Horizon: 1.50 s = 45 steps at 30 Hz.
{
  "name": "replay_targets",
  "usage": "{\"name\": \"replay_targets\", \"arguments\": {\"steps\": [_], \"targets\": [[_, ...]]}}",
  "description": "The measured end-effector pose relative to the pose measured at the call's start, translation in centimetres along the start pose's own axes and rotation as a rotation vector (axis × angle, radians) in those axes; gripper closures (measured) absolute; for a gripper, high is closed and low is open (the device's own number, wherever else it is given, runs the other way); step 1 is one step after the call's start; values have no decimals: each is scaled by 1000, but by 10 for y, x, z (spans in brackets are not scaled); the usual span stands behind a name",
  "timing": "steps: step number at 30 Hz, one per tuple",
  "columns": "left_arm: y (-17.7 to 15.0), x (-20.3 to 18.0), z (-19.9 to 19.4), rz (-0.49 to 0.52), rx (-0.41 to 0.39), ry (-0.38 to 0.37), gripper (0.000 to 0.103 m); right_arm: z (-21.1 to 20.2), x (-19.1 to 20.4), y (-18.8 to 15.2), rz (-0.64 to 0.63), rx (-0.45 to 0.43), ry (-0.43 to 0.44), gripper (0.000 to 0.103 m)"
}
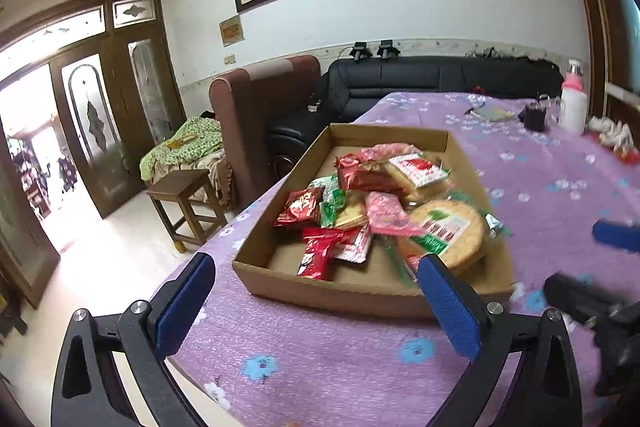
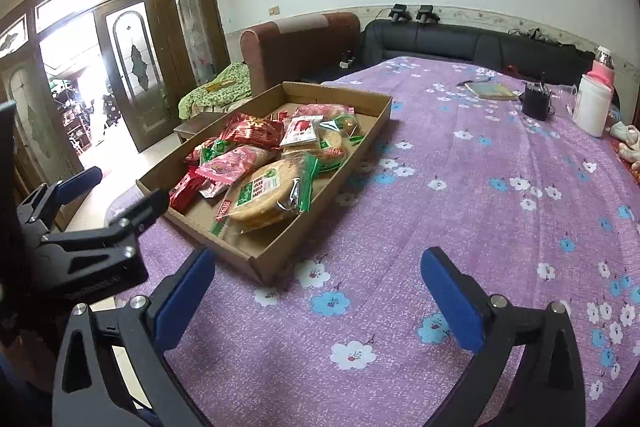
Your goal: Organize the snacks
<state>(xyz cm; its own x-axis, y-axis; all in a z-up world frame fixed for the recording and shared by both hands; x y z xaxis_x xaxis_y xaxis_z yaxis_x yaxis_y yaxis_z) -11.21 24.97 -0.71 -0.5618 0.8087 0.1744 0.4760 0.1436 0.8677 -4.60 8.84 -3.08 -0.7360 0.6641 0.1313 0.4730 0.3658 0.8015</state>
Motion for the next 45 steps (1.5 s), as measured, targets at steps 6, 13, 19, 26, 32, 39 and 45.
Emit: {"name": "replay_targets", "arguments": {"steps": [6,13,19,26,32,39,45], "targets": [[-2,7,9,-9,37,-14,1,1,-3,0,7,6,-3,0],[-9,11,16,-38,64,-24,1,2,0,-2,-21,9,-18,0],[-9,13,18,-28,62,1,1,3,1,-2,-11,16,-8,0],[-7,16,21,-27,63,27,1,3,0,-2,-3,17,1,0],[-6,16,19,-13,55,43,1,3,0,-2,1,16,1,0],[-5,18,17,-12,51,43,1,3,0,-2,-2,15,-1,0],[-5,18,16,-16,50,43,1,3,0,-2,-1,15,1,0]]}}
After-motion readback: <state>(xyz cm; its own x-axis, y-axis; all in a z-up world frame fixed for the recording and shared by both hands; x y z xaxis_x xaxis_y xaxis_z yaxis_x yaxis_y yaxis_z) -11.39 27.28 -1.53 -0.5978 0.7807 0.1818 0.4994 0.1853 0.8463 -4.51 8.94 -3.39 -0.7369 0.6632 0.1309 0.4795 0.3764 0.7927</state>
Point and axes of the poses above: each gripper's, at about its wrist camera, not at the fingertips, and z roughly the way its jaws point, x to its left, y to its top, the point moved 10 cm from there along z, roughly the way its jaws point, and after that the axes turned 3 degrees about y, right-handed, at the moved point
